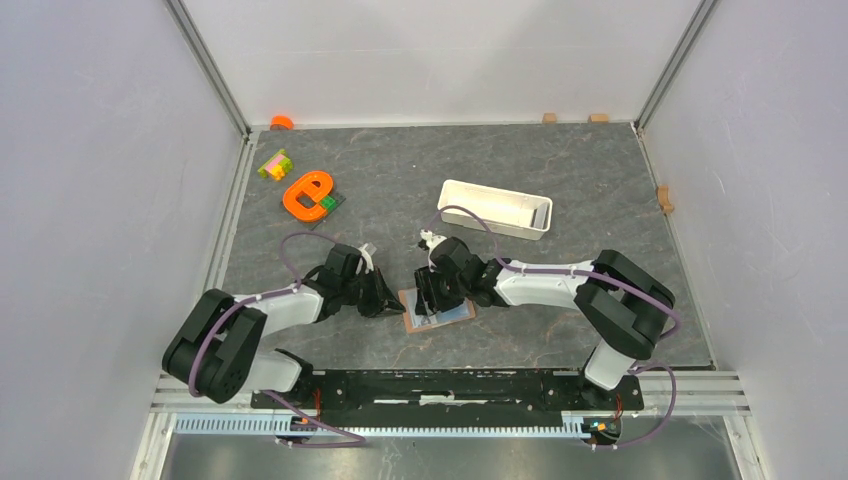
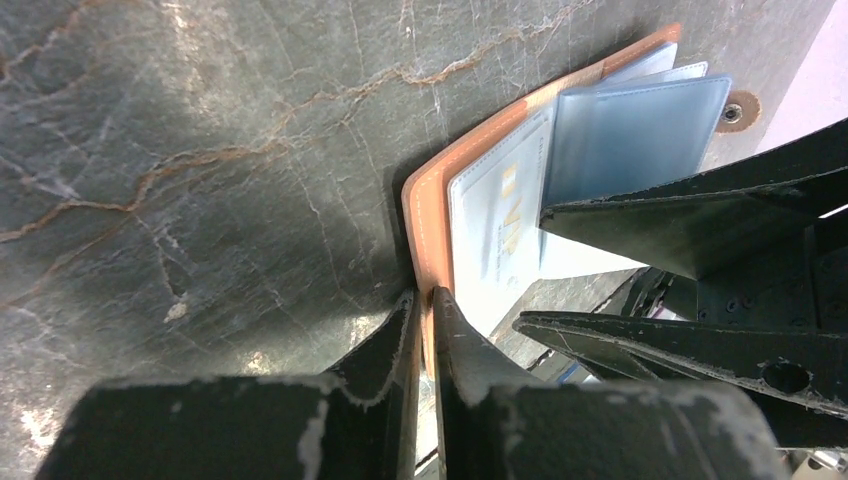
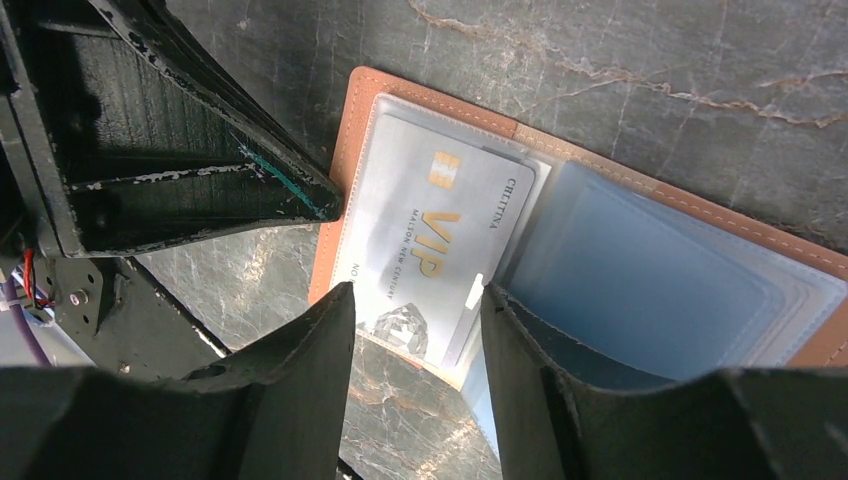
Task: Put the credit cards into the card holder
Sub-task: Insert the credit card into the card holder, then pick up the credit card from the storage box, then insert the credit card into the card holder.
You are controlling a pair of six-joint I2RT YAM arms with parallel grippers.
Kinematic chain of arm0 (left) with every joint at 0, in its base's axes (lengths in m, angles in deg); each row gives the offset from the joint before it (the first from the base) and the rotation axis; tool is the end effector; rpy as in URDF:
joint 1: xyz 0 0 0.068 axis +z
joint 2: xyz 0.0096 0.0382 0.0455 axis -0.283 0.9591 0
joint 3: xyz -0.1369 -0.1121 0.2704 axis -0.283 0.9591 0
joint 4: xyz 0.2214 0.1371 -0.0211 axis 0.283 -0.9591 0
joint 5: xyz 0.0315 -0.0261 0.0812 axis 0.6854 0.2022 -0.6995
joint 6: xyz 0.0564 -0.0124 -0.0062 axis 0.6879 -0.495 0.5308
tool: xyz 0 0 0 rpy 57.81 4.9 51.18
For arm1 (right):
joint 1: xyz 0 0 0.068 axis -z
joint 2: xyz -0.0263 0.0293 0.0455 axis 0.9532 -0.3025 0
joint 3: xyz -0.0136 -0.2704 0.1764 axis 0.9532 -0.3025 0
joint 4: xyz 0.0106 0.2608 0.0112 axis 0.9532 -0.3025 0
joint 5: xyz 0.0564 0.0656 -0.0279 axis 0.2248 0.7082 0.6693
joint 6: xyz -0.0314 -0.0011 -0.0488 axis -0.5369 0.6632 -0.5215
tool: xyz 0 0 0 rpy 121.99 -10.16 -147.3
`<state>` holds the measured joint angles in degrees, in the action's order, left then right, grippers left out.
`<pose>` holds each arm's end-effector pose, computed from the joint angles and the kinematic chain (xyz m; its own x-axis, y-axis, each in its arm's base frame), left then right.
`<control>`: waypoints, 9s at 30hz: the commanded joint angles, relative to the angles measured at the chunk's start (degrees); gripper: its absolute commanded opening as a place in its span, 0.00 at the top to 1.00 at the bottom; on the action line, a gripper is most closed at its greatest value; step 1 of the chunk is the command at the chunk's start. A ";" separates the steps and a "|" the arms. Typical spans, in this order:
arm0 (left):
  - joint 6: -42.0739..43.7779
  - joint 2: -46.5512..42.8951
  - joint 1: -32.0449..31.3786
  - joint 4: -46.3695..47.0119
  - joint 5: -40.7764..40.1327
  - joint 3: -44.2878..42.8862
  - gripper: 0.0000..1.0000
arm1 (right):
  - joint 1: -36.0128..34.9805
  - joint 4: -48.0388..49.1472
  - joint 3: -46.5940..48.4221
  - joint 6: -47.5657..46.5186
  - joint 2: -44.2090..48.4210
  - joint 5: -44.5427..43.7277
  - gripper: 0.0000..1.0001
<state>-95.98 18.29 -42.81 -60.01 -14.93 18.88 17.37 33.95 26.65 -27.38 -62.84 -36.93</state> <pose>0.1766 -0.1087 0.1658 -0.9543 -0.2433 -0.1735 -0.0562 0.7165 -0.6954 0.1904 0.2828 0.1989 -0.8663 -0.2189 -0.4491 -0.4372 0.7670 0.4696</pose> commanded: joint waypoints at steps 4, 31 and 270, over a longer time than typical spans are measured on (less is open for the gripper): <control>1.77 -4.00 -0.29 -8.32 -4.94 -3.48 0.75 | -1.16 -4.79 4.99 -4.01 5.43 -4.21 0.38; 16.36 35.43 -0.34 -29.34 -15.62 -69.19 0.15 | 46.78 -19.96 19.23 -23.94 3.20 -2.10 0.07; -25.29 30.78 -7.86 69.26 -4.02 13.65 0.98 | 13.76 -8.00 -11.15 -9.84 10.33 -18.86 1.00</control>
<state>-121.69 46.86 -51.36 9.25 -13.62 32.39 31.23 28.90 15.42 -36.85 -51.02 -54.11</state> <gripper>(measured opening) 0.035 0.021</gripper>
